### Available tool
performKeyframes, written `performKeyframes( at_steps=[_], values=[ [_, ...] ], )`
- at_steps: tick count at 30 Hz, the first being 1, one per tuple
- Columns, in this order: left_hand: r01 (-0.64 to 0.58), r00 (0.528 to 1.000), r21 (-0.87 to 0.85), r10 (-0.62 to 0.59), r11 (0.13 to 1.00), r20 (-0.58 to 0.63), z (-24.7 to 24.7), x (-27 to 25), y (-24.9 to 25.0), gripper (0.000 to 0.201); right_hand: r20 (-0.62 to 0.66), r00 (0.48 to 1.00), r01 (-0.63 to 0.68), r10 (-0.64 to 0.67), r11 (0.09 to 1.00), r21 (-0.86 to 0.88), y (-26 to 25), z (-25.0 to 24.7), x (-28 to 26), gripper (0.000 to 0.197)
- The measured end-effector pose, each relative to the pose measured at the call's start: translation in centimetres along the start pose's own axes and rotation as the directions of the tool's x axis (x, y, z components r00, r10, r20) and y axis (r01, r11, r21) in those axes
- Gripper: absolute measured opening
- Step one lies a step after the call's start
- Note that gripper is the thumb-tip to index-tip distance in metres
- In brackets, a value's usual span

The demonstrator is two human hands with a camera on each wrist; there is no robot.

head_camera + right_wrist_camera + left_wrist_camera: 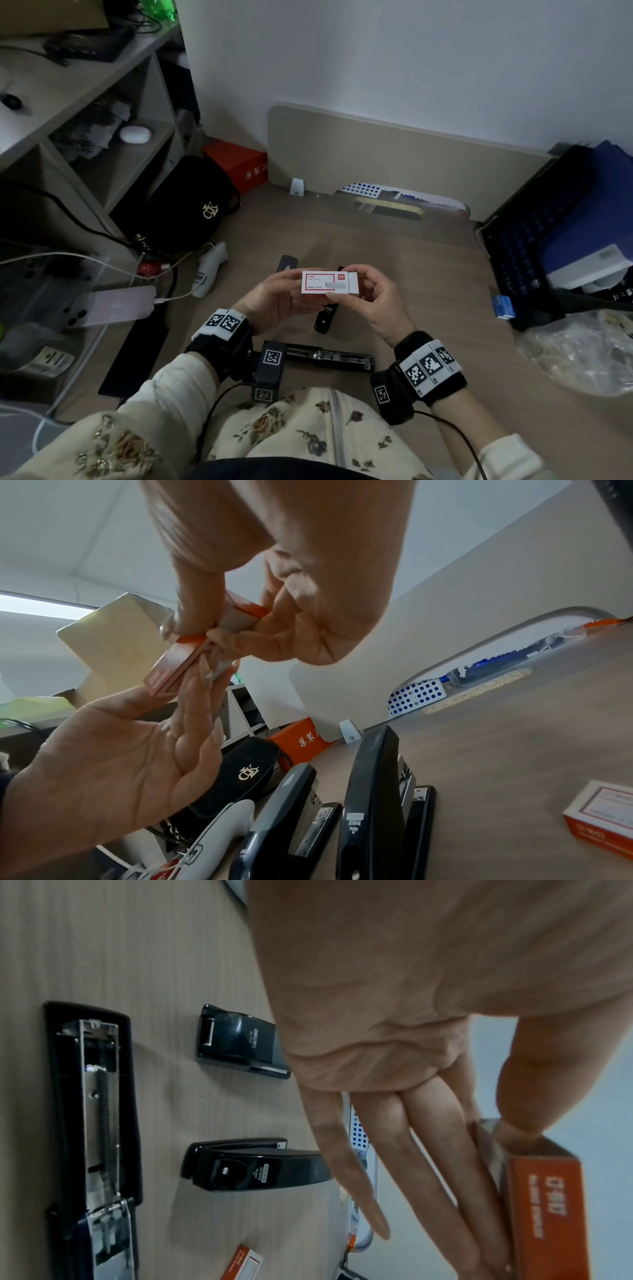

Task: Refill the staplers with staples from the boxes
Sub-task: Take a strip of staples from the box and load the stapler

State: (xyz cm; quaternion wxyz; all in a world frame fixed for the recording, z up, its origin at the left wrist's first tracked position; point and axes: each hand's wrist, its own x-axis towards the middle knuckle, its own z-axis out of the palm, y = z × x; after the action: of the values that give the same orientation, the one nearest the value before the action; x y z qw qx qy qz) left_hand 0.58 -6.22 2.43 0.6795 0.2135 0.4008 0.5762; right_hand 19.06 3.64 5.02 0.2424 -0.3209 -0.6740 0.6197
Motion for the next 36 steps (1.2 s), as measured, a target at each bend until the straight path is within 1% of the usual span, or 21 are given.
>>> performKeyframes(
  at_steps=[2, 3, 4, 6, 8, 10, 12, 13, 16, 18, 20, 22, 25, 27, 28, 30, 32, 33, 36],
  values=[
    [0.034, 0.999, -0.052, -0.036, 0.998, -0.041, 0.0, 0.0, 0.3, 0.057, 0.003, 1.0, 0.012, -0.012, 1.0, 0.009, 0.0, 0.0, 0.0, 0.047],
    [0.044, 0.997, -0.049, -0.047, 0.998, -0.054, 0.2, 0.0, 0.4, 0.059, 0.006, 1.0, 0.018, -0.018, 1.0, 0.013, 0.1, 0.0, 0.0, 0.047],
    [0.05, 0.996, -0.016, -0.052, 0.999, -0.075, 0.6, 0.0, 0.6, 0.055, 0.008, 1.0, 0.023, -0.023, 1.0, 0.016, 0.0, 0.0, 0.0, 0.047],
    [0.038, 0.991, 0.071, -0.029, 0.997, -0.127, 1.3, 0.3, 0.8, 0.039, 0.021, 0.999, 0.032, -0.033, 0.999, 0.031, 0.2, 0.0, 0.1, 0.045],
    [0.021, 0.986, 0.113, -0.002, 0.993, -0.165, 1.9, 0.5, 0.9, 0.027, 0.02, 0.999, 0.04, -0.041, 0.997, 0.063, 0.5, -0.1, 0.2, 0.043],
    [0.009, 0.983, 0.111, 0.012, 0.994, -0.184, 2.1, 0.7, 0.9, 0.023, -0.015, 0.999, 0.047, -0.046, 0.994, 0.1, 0.9, -0.2, 0.3, 0.049],
    [0.01, 0.982, 0.102, 0.01, 0.995, -0.191, 2.1, 0.6, 1.1, 0.025, -0.036, 0.999, 0.038, -0.034, 0.993, 0.115, 1.2, -0.4, 0.5, 0.057],
    [0.012, 0.981, 0.1, 0.008, 0.995, -0.194, 2.1, 0.6, 1.1, 0.027, -0.037, 0.999, 0.037, -0.033, 0.992, 0.12, 1.3, -0.4, 0.5, 0.054],
    [0.003, 0.979, 0.082, 0.013, 0.997, -0.205, 2.1, 0.5, 1.0, 0.029, -0.058, 0.998, 0.041, -0.033, 0.991, 0.131, 1.6, -0.4, 0.5, 0.034],
    [-0.004, 0.977, 0.067, 0.018, 0.998, -0.212, 2.2, 0.5, 1.0, 0.026, -0.086, 0.996, 0.022, -0.012, 0.992, 0.12, 2.0, -0.5, 0.6, 0.032],
    [-0.009, 0.977, 0.065, 0.022, 0.998, -0.212, 2.2, 0.4, 1.1, 0.022, -0.1, 0.995, 0.002, 0.004, 0.998, 0.06, 2.5, -0.6, 0.6, 0.032],
    [-0.01, 0.977, 0.073, 0.025, 0.997, -0.214, 2.2, 0.4, 1.1, 0.018, -0.136, 0.991, 0.013, -0.017, 1.0, -0.025, 2.9, -0.7, 0.6, 0.028],
    [-0.006, 0.974, 0.096, 0.027, 0.995, -0.225, 2.3, 0.4, 1.1, 0.014, -0.214, 0.969, 0.086, -0.12, 0.983, -0.162, 2.7, -0.5, 0.5, 0.026],
    [-0.004, 0.973, 0.111, 0.029, 0.994, -0.231, 2.4, 0.5, 1.1, 0.019, -0.226, 0.952, 0.135, -0.204, 0.948, -0.288, 2.5, -0.5, 0.5, 0.017],
    [-0.002, 0.972, 0.119, 0.03, 0.993, -0.232, 2.5, 0.5, 1.1, 0.023, -0.235, 0.945, 0.142, -0.226, 0.934, -0.326, 2.5, -0.5, 0.6, 0.013],
    [0.004, 0.97, 0.128, 0.027, 0.992, -0.24, 2.4, 0.6, 1.1, 0.029, -0.274, 0.938, 0.113, -0.213, 0.933, -0.341, 2.3, -0.6, 0.6, 0.009],
    [0.006, 0.967, 0.127, 0.027, 0.992, -0.255, 2.4, 0.6, 1.0, 0.029, -0.295, 0.938, 0.078, -0.182, 0.94, -0.333, 2.0, -0.3, 0.5, 0.006],
    [0.003, 0.965, 0.125, 0.03, 0.992, -0.26, 2.4, 0.6, 1.0, 0.028, -0.302, 0.937, 0.068, -0.178, 0.938, -0.34, 1.9, -0.1, 0.5, 0.007],
    [-0.013, 0.968, 0.132, 0.046, 0.991, -0.248, 2.6, 0.5, 1.0, 0.022, -0.306, 0.933, 0.048, -0.189, 0.909, -0.414, 1.6, 0.5, 0.7, 0.029]
  ],
)
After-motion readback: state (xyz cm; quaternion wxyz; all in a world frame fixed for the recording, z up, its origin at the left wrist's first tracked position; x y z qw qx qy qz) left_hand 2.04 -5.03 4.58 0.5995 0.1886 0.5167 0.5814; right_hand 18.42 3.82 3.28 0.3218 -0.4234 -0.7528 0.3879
